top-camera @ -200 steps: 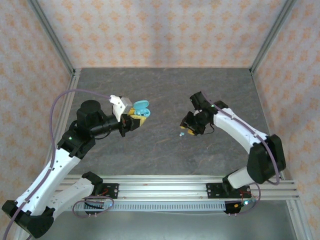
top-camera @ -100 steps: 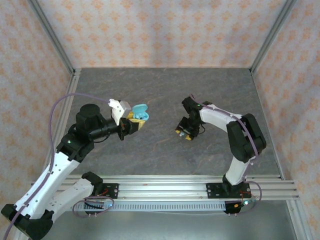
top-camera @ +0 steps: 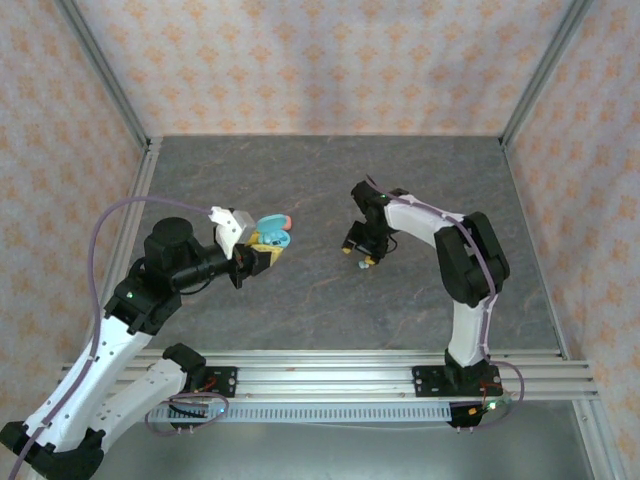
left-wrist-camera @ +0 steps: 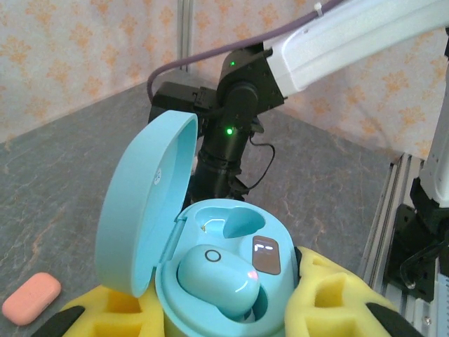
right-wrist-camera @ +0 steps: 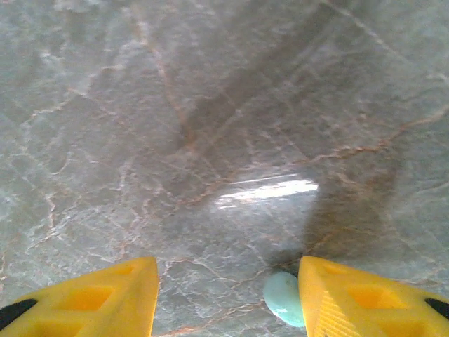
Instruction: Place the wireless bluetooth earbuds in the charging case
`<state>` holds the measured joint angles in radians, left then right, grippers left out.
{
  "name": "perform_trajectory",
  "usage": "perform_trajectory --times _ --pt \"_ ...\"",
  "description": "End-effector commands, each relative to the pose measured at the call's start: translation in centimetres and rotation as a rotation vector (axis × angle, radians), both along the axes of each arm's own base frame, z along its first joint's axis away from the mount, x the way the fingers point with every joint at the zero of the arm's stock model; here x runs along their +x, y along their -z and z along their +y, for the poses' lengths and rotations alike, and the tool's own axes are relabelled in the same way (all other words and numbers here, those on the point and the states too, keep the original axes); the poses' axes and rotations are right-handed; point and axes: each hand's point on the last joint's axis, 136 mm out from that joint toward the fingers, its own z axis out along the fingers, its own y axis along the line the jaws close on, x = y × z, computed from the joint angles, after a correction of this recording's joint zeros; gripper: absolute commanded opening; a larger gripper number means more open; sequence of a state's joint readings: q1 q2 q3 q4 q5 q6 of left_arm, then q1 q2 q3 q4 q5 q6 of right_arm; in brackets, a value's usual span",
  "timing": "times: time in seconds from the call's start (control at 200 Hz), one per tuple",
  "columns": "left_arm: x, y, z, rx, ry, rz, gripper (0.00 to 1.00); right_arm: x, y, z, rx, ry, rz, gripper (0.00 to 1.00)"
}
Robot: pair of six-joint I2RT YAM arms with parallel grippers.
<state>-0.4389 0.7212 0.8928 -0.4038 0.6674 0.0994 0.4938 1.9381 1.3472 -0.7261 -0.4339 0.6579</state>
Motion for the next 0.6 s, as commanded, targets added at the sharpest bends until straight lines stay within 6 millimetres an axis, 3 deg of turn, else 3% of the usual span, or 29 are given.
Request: perform_trajectory --times 0.0,0.155,0.32,0.45,0.595 --pt "-0.1 -0.1 0.3 0.019 -0.009 -0.025 0.06 -0.3 -0.1 0.5 -0.044 -0.068 -0.001 0.55" --pt "-0.1 0.0 0.3 0.020 -0.009 -0.026 0.06 -0.4 -0.7 0.3 -0.113 -0.139 -0.004 0.55" --pt "-0.1 0.0 0.2 0.019 -0.005 -0.027 0.06 -0.5 -2.7 -0.5 -0.161 -0.275 -0.058 0.55" --pt "-0.2 0.0 0.2 0.017 -0.002 -0.026 0.06 -1.0 -4.1 -0.7 -0.172 -0.495 -0.125 0.48" --pt "-0.3 0.0 0.1 0.017 0.005 -0.022 0.06 -2.4 -4.0 -2.2 -0.292 -0.783 -0.115 0.45"
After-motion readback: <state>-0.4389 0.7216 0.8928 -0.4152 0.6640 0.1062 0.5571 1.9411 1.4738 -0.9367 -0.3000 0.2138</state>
